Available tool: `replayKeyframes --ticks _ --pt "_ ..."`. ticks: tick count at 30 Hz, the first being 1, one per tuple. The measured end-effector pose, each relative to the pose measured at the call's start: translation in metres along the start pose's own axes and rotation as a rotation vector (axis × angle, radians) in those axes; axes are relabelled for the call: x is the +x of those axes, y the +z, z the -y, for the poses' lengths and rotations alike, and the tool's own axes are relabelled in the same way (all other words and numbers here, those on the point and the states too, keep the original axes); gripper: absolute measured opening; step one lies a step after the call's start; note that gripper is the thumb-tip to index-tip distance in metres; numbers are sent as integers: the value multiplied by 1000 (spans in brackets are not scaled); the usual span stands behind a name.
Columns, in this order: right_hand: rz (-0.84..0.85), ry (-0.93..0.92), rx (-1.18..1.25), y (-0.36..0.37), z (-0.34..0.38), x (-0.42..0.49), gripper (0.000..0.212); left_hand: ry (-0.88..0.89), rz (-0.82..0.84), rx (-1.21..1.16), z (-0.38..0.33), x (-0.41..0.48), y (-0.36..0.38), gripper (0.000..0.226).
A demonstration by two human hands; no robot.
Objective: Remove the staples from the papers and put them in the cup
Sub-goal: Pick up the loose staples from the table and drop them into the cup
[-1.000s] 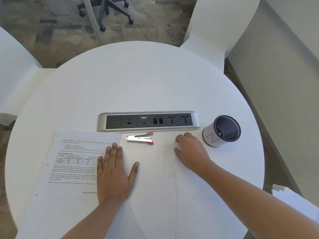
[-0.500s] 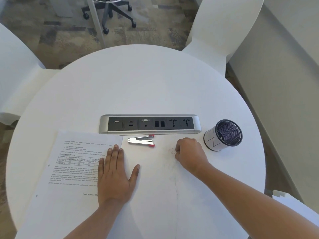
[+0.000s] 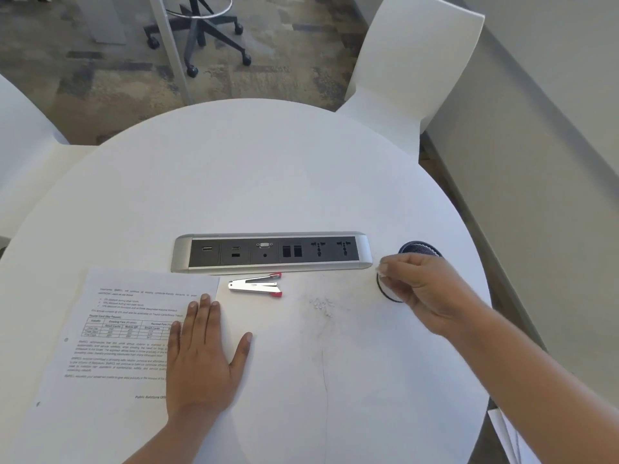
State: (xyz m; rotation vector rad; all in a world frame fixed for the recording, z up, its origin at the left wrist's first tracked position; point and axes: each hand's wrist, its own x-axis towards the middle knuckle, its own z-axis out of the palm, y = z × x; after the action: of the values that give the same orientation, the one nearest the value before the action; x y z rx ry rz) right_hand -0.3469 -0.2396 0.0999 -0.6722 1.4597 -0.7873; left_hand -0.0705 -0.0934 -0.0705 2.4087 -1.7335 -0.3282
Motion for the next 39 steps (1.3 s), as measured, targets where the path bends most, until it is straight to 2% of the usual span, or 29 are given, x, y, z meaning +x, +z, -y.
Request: replayKeyframes --ticks 6,12,15,18,23,29,33,37,39 --pt "-172 -90 -187 -46 26 6 12 -2 -7 9 1 0 3 85" --pt "-299 -138 -593 -67 20 28 5 4 -10 5 -1 1 4 85" --pt "-323 -176 -810 -67 20 30 17 2 -11 0 -1 1 4 85" --pt "-312 -232 -885 -66 20 29 29 0 -6 -1 -1 1 3 86" --pt "-355 -336 -1028 -64 21 26 24 -1 -7 -6 -2 2 3 86" --pt "-312 -354 -1053 -60 22 20 21 0 -10 -8 -3 2 2 86" --pt "-315 -532 -1013 -40 19 5 20 1 0 -3 -4 3 0 85" --pt "-90 -633 -1135 -6 -16 -6 28 -2 0 -15 -3 1 -1 85" --pt "20 -599 -1241 6 -45 -3 38 -4 1 -18 -4 2 -2 85"
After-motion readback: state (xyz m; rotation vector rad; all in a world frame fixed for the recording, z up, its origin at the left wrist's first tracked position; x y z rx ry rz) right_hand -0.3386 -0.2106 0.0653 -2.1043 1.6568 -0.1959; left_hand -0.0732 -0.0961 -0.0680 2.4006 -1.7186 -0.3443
